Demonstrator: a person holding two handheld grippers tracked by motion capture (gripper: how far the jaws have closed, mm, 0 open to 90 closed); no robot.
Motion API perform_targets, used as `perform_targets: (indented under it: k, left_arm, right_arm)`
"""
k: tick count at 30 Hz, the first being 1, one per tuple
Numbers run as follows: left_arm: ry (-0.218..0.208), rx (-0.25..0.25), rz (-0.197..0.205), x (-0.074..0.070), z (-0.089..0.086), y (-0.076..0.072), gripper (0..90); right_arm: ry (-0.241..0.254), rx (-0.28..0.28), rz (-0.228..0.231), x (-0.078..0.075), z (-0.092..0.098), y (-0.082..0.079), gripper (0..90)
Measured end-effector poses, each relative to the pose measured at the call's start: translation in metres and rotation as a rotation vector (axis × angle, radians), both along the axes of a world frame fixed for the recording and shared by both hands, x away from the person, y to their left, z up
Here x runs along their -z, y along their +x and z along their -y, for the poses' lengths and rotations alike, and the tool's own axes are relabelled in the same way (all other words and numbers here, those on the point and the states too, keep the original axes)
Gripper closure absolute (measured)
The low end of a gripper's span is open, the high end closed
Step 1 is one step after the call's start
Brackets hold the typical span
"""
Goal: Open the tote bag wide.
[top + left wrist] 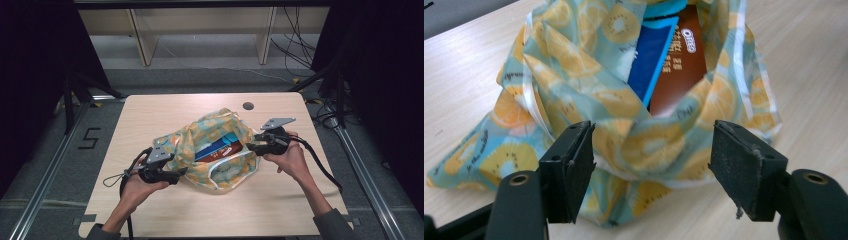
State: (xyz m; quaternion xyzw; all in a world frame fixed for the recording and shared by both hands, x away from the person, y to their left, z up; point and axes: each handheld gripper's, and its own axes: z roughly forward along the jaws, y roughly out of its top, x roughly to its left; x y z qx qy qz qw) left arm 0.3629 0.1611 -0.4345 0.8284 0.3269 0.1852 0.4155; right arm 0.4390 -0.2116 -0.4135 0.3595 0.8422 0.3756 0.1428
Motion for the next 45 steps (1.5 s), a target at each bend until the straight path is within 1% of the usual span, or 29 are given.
perform_targets:
  k: [1, 2, 3, 4, 7, 8, 10, 12, 14, 15, 16, 18, 19, 20, 21, 23, 26, 27, 29, 30, 32, 36, 37, 38, 39, 41, 42, 44, 45]
  left_arm:
    - [0.004, 0.006, -0.001, 0.001, -0.001, -0.002, 31.9]
    - [0.009, 0.002, 0.013, 0.001, -0.002, -0.004, 30.7]
    - [-0.012, -0.013, -0.007, 0.003, -0.002, -0.008, 30.1]
    - [-0.016, -0.02, -0.002, 0.004, -0.002, -0.01, 29.7]
    - [-0.002, -0.011, -0.016, 0.005, -0.005, -0.017, 27.7]
    - [-0.013, -0.014, -0.013, 0.007, -0.005, -0.019, 27.3]
    - [0.013, 0.008, 0.002, 0.008, -0.007, -0.021, 26.2]
    - [0.01, -0.011, -0.028, 0.01, -0.007, -0.027, 25.0]
    - [0.007, -0.012, -0.028, 0.013, -0.007, -0.031, 24.3]
    - [0.003, -0.001, -0.018, 0.014, -0.007, -0.031, 24.1]
    - [-0.014, -0.013, -0.026, 0.015, -0.007, -0.034, 23.8]
    - [0.008, -0.004, -0.01, 0.016, -0.009, -0.034, 23.3]
    - [-0.016, -0.014, -0.022, 0.018, -0.008, -0.036, 22.7]
    - [-0.024, -0.024, -0.036, 0.02, -0.008, -0.037, 21.8]
    - [-0.013, 0.003, -0.017, 0.02, -0.01, -0.036, 20.7]
    - [-0.02, -0.013, -0.009, 0.023, -0.01, -0.037, 19.6]
    - [-0.041, -0.044, -0.034, 0.028, -0.01, -0.04, 18.1]
    - [-0.02, -0.042, -0.033, 0.028, -0.011, -0.041, 17.9]
    - [-0.038, -0.04, -0.009, 0.033, -0.011, -0.043, 18.0]
    - [-0.006, -0.019, 0.006, 0.035, -0.013, -0.043, 18.0]
    - [-0.032, -0.052, -0.029, 0.041, -0.011, -0.048, 17.9]
    - [-0.013, -0.061, -0.027, 0.047, -0.012, -0.055, 17.5]
    - [-0.013, -0.071, -0.014, 0.049, -0.013, -0.057, 17.6]
    - [-0.013, -0.081, -0.009, 0.051, -0.013, -0.059, 17.6]
    - [0.031, -0.049, 0.024, 0.051, -0.016, -0.058, 17.6]
    - [-0.002, -0.075, -0.014, 0.055, -0.014, -0.064, 17.6]
    - [0.009, -0.057, 0.005, 0.056, -0.015, -0.064, 17.6]
    - [-0.006, -0.076, -0.019, 0.058, -0.014, -0.068, 17.5]
    - [0.024, -0.064, 0.006, 0.058, -0.016, -0.067, 17.5]
  right_arm:
    - [-0.008, -0.013, 0.022, 0.002, 0.003, -0.001, 49.6]
    - [0.0, -0.004, 0.013, 0.003, 0.004, -0.004, 49.3]
    - [0.012, 0.006, 0.017, 0.007, 0.005, -0.006, 48.7]
    - [-0.002, 0.008, -0.011, 0.006, 0.007, -0.008, 48.2]
    - [0.008, 0.022, -0.005, 0.014, 0.009, -0.013, 46.8]
    - [-0.016, 0.009, -0.025, 0.013, 0.011, -0.015, 46.2]
    - [-0.03, 0.002, -0.006, 0.016, 0.013, -0.016, 43.9]
    - [-0.055, 0.002, -0.001, 0.019, 0.013, -0.019, 42.8]
    - [-0.085, -0.004, -0.008, 0.02, 0.012, -0.023, 42.0]
    - [-0.062, 0.005, 0.021, 0.022, 0.01, -0.024, 41.8]
    - [-0.078, -0.013, 0.002, 0.02, 0.011, -0.027, 41.6]
    - [-0.073, -0.018, 0.003, 0.02, 0.011, -0.032, 40.9]
    - [-0.075, -0.02, 0.019, 0.021, 0.011, -0.034, 40.5]
    - [-0.072, -0.022, -0.001, 0.021, 0.011, -0.038, 40.3]
    - [-0.063, -0.017, 0.008, 0.023, 0.011, -0.04, 39.8]
    - [-0.077, -0.024, -0.004, 0.025, 0.013, -0.045, 39.1]
    - [-0.084, -0.013, -0.01, 0.03, 0.018, -0.05, 38.0]
    - [-0.085, -0.01, -0.016, 0.031, 0.021, -0.051, 37.6]
    - [-0.077, -0.002, -0.017, 0.034, 0.025, -0.055, 37.7]
    - [-0.069, 0.009, -0.02, 0.036, 0.027, -0.057, 37.7]
    - [-0.076, 0.014, -0.029, 0.039, 0.032, -0.06, 37.6]
    - [-0.07, 0.037, -0.033, 0.047, 0.036, -0.065, 37.2]
    - [-0.079, 0.033, -0.053, 0.047, 0.038, -0.066, 37.2]
    - [-0.075, 0.029, -0.04, 0.048, 0.04, -0.068, 37.2]
    - [-0.074, 0.032, -0.051, 0.049, 0.04, -0.071, 37.2]
    - [-0.049, 0.04, -0.037, 0.05, 0.044, -0.079, 37.3]
    - [-0.049, 0.04, -0.037, 0.05, 0.044, -0.079, 37.3]
    - [-0.045, 0.03, -0.012, 0.051, 0.048, -0.082, 37.2]
    - [-0.036, 0.028, 0.003, 0.052, 0.05, -0.084, 37.4]
